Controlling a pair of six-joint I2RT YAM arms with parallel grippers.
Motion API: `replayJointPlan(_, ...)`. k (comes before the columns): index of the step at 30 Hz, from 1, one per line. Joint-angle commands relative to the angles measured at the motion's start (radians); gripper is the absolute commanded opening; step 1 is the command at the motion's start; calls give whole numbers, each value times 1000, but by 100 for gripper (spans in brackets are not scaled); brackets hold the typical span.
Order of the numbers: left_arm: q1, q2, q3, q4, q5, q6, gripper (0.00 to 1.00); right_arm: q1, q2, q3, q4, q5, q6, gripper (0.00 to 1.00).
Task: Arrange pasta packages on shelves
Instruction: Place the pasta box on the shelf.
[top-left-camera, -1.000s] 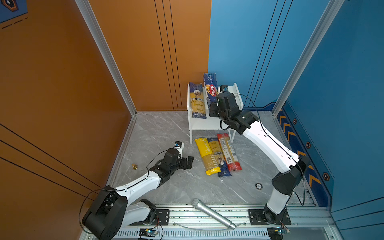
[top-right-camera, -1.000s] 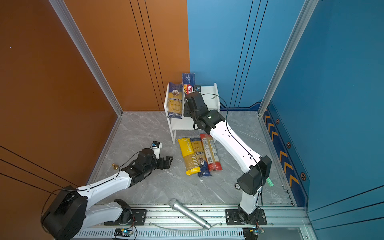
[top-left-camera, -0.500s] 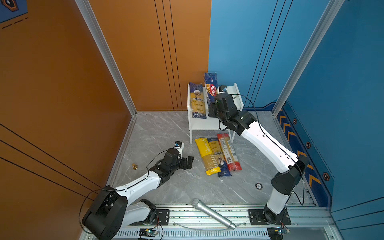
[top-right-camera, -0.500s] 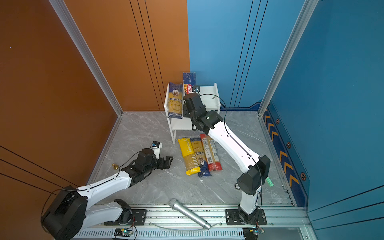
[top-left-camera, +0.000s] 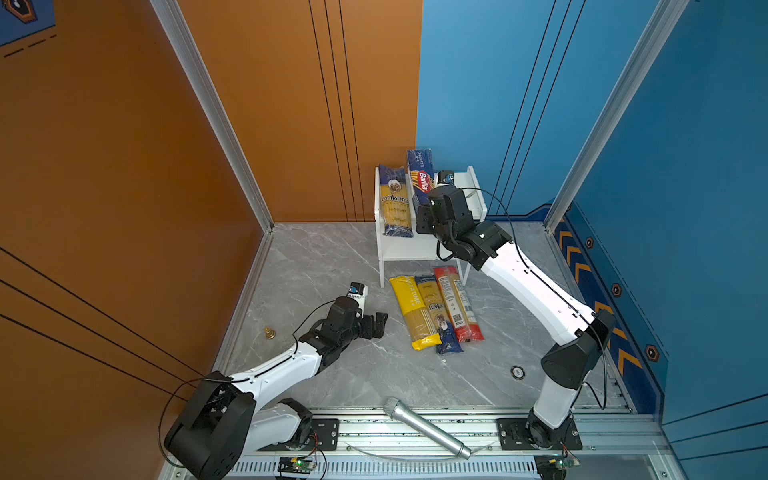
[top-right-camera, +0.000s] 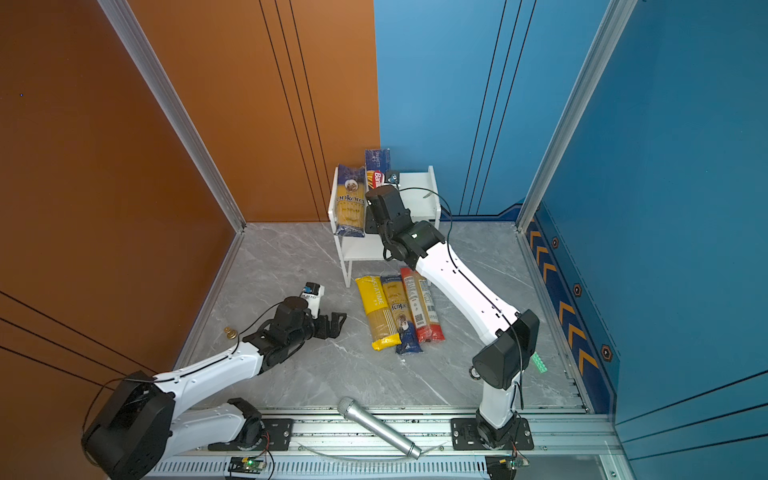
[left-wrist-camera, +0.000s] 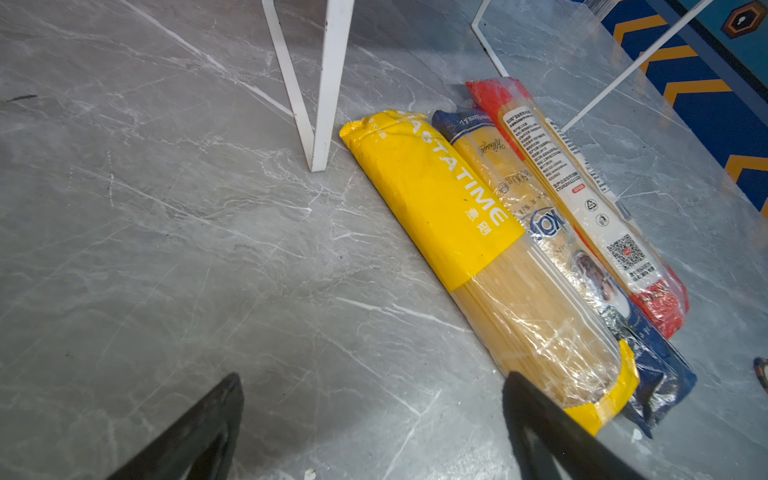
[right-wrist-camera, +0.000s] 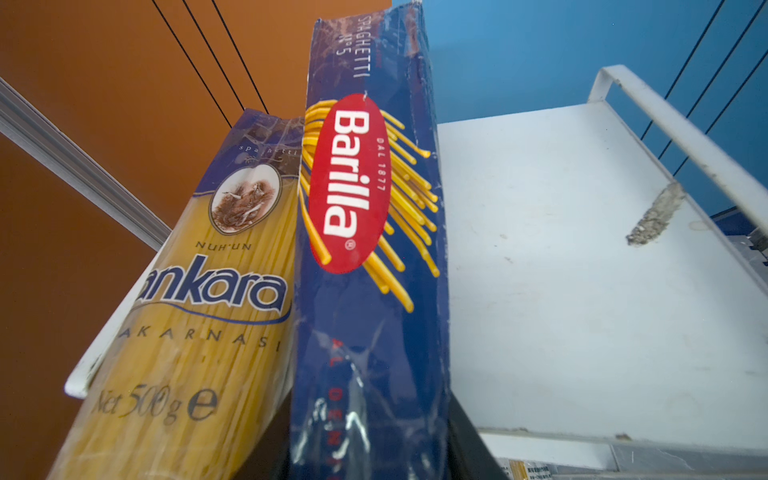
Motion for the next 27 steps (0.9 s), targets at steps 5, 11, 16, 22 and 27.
replayJointPlan(5,-5,-23,-7,-20,-19,16,98,-6,60,1,4,30,5,41)
replayJointPlan(11,-6,-28,-4,-23,-18,17,98,-7,65,1,4,17,3,48)
replayJointPlan(16,-7,-31,-5,-27,-19,18,98,-7,70,2,4,14,3,49)
replayJointPlan(22,-6,-28,-3,-26,-17,18,98,-5,70,2,4,8,-7,62)
replayJointPlan(27,-5,-28,-2,-27,-17,19,98,-5,64,1,4,6,-21,66)
